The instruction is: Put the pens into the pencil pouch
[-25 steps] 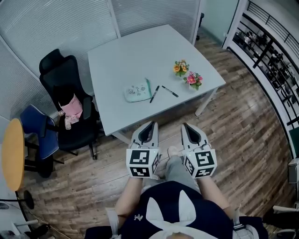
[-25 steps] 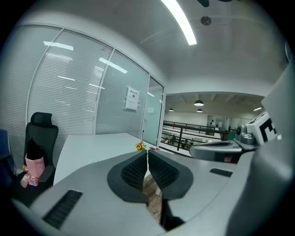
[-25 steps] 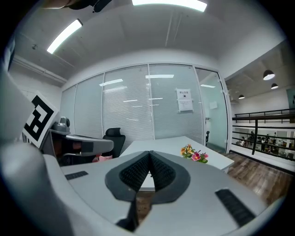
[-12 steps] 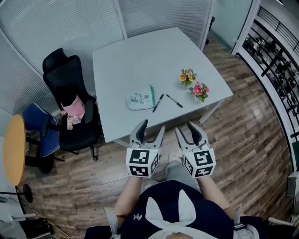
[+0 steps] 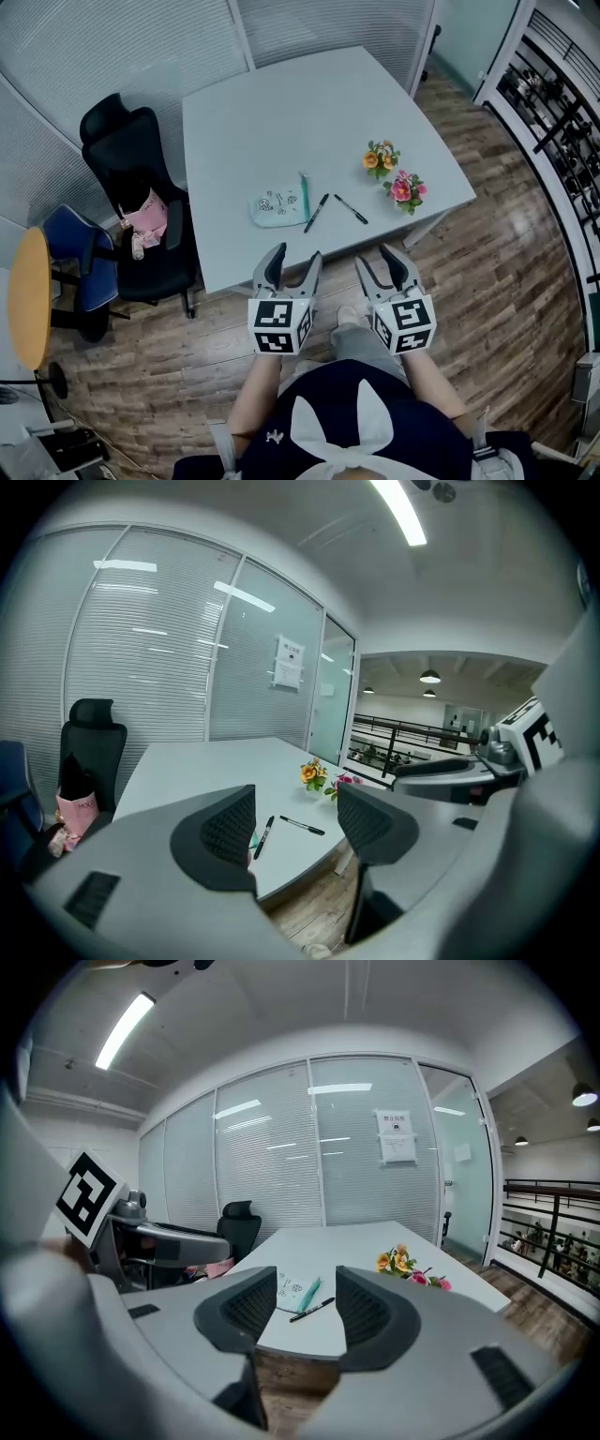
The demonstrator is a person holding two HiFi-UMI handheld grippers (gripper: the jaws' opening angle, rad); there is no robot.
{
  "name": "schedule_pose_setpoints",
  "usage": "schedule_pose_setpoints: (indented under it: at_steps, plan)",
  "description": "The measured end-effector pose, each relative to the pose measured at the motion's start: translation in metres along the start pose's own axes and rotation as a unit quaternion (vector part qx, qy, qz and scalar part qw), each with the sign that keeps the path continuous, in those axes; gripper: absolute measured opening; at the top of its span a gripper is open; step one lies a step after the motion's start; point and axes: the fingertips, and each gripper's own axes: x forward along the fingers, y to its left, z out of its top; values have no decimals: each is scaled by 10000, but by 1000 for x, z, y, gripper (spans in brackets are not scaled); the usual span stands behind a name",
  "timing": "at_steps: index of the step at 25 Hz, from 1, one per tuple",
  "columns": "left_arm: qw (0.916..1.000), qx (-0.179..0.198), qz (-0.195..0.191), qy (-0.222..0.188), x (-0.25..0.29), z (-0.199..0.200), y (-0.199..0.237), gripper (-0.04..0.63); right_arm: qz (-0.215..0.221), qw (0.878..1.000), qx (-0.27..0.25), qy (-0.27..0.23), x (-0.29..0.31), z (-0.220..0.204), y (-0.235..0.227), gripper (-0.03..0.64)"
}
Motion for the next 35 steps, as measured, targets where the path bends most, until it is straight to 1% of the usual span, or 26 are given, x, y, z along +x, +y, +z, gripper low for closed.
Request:
schedule_pose_setpoints:
  at_steps: [4, 14, 18, 25, 31, 35]
  plan:
    - [9997, -90, 230, 55, 14, -1, 12, 262, 145, 9998, -56, 135, 14, -4, -11, 187]
    - [9971, -180, 629, 390, 58, -9, 27, 262, 598, 9970, -177, 460, 42, -18, -40, 187]
    - [9955, -240, 788, 466, 74, -10, 30, 262, 792, 9950, -215, 570, 51, -25, -50, 187]
    - [9928, -264, 961, 671, 89, -21, 30, 262, 1031, 9919, -289, 683, 66, -33, -63, 187]
    - [9897, -489, 998, 904, 104, -34, 41, 262, 1089, 9904, -246, 813, 79, -40, -70, 187]
    - [9873, -557, 1010, 1093, 117, -40, 53, 262, 1144, 9890, -223, 916, 91, -42, -68, 187]
